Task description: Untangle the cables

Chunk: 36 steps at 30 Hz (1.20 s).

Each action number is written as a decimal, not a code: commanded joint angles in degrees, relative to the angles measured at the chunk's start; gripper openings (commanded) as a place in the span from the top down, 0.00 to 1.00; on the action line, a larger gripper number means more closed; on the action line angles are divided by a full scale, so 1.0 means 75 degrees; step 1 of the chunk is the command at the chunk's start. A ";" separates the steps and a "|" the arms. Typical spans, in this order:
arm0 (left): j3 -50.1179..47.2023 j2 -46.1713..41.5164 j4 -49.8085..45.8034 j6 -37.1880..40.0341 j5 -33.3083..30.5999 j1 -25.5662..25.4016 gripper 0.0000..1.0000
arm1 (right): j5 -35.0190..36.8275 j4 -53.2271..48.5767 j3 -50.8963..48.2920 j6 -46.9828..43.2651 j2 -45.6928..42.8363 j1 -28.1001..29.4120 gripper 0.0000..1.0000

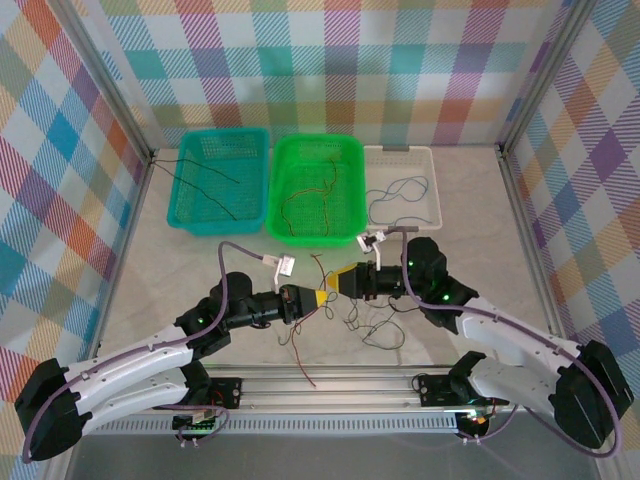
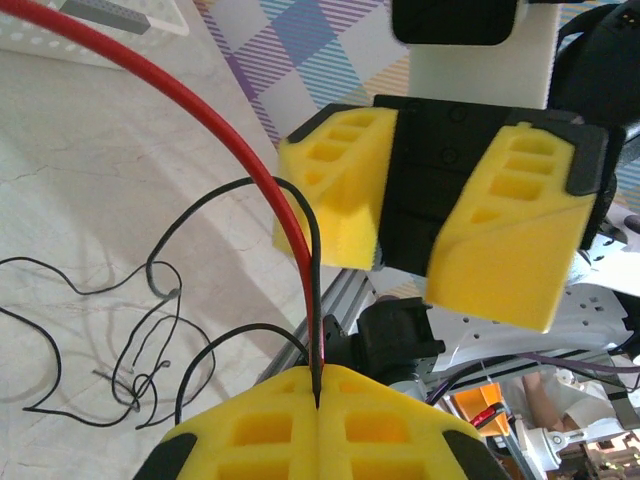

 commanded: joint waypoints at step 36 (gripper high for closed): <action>0.0732 -0.0841 -0.1715 0.1143 0.0159 -0.0036 0.55 | 0.0731 -0.0279 -0.0017 -0.0534 -0.0260 0.0462 1.00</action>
